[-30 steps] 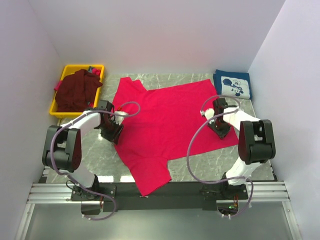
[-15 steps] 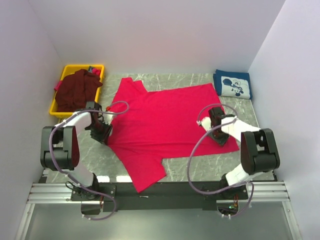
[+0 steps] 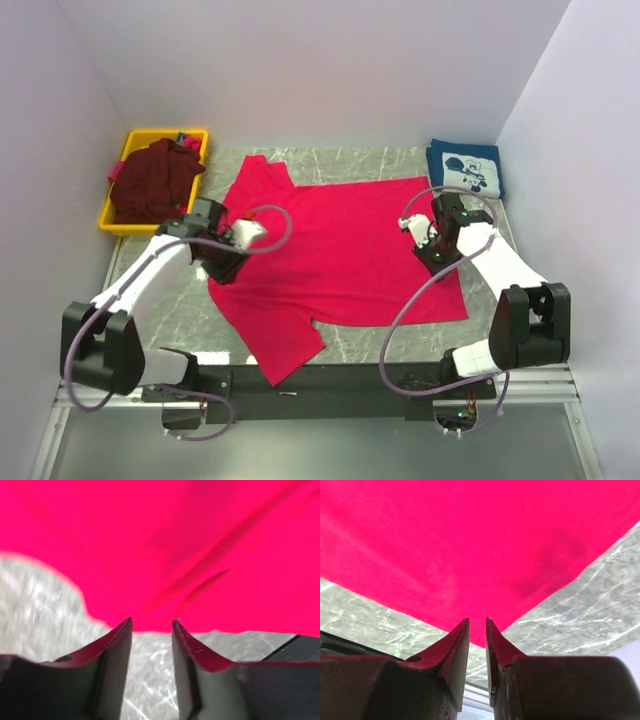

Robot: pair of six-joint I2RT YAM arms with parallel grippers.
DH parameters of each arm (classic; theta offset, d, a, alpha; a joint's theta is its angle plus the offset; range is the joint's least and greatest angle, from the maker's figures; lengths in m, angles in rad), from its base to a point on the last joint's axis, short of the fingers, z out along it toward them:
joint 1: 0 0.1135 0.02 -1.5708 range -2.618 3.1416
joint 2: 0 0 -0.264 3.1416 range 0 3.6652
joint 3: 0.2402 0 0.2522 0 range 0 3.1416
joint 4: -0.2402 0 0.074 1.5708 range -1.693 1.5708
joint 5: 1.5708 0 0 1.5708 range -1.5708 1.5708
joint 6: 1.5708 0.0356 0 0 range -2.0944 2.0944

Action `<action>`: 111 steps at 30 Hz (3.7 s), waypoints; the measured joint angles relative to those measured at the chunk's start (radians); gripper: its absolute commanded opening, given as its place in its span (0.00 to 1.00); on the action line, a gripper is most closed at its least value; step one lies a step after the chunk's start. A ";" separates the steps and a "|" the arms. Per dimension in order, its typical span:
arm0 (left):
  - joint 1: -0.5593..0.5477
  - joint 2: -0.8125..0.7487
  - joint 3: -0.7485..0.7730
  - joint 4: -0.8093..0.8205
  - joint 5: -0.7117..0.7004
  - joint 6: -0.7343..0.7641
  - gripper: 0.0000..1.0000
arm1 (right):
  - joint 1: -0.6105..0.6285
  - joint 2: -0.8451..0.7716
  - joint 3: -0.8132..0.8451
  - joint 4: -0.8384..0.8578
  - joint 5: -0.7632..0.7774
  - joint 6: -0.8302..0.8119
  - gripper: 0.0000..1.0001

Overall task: Fold and stack the t-shirts
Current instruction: Flatten the tshirt out, then fold the tshirt

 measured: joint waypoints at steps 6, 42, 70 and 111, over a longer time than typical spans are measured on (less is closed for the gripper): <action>-0.167 0.022 -0.064 0.059 -0.036 -0.030 0.35 | -0.004 0.102 -0.014 0.031 0.039 0.008 0.21; -0.455 -0.025 -0.127 -0.044 -0.130 0.083 0.37 | 0.037 0.057 -0.040 -0.046 0.026 0.018 0.22; -0.782 -0.167 -0.199 -0.165 -0.060 0.235 0.38 | 0.025 0.120 -0.034 -0.040 0.066 0.022 0.22; 0.026 0.027 0.128 -0.215 0.109 0.335 0.49 | -0.080 0.044 0.232 -0.074 -0.093 0.007 0.36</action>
